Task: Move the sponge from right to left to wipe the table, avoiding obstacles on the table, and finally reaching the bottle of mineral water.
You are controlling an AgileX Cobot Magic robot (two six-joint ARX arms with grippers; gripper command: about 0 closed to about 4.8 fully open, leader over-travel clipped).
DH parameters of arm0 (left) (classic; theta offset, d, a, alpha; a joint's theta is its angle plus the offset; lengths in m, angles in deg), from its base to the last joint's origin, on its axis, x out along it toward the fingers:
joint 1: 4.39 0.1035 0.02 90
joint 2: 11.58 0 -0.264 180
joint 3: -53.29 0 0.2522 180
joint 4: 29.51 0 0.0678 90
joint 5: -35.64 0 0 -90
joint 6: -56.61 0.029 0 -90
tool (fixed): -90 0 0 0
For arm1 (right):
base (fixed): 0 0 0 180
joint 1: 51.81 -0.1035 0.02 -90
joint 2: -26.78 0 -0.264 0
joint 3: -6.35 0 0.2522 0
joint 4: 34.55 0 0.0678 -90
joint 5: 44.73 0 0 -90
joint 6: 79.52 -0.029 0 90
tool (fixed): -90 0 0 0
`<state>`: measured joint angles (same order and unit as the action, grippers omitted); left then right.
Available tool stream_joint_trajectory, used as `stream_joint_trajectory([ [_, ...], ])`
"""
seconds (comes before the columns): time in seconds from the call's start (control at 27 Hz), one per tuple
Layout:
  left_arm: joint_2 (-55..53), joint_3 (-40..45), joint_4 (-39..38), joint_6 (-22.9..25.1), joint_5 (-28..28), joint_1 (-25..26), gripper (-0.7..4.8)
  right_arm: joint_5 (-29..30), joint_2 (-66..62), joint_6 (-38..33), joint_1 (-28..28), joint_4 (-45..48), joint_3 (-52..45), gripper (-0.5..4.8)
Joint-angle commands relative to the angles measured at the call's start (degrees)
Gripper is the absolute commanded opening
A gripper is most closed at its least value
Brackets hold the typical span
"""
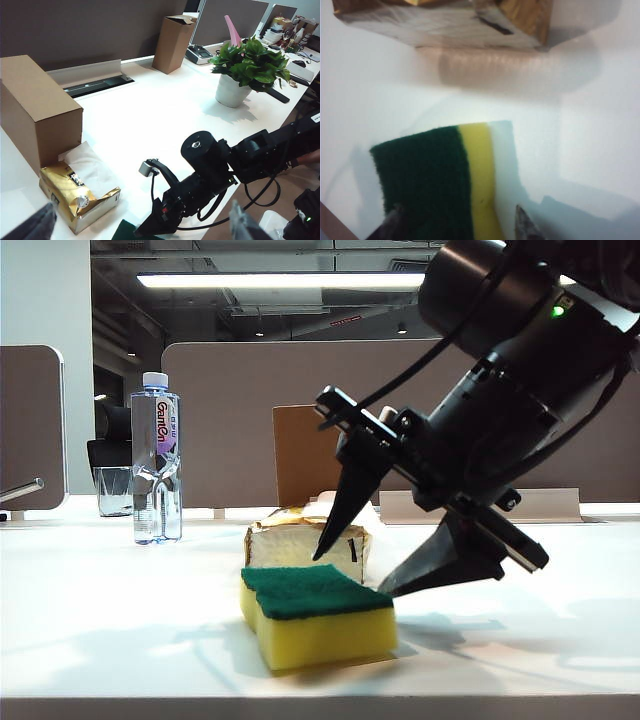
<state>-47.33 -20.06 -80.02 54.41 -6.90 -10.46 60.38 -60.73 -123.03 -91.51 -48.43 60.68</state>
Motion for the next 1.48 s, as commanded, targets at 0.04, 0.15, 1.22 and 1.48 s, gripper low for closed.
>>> stream_joint_trajectory([
  [0.04, 0.09, -0.35, 0.39, 0.07, 0.37, -0.02, 4.53, 0.22, 1.57, 0.0, 0.0, 0.44, 0.22, 2.79],
  [0.15, 0.09, -0.35, 0.39, 0.04, 0.39, -0.02, 4.53, 0.13, 3.04, 0.37, 0.33, 0.35, 1.16, 2.79],
  [1.22, 0.04, -0.35, 0.07, 0.07, 0.37, -0.02, 4.53, 11.26, 21.55, 35.78, 44.5, -46.71, 23.47, 2.79],
  [1.48, 0.04, -0.35, -0.26, 0.07, 0.37, -0.02, 4.53, 14.58, 27.1, 35.91, 44.98, -57.18, 28.46, 2.79],
])
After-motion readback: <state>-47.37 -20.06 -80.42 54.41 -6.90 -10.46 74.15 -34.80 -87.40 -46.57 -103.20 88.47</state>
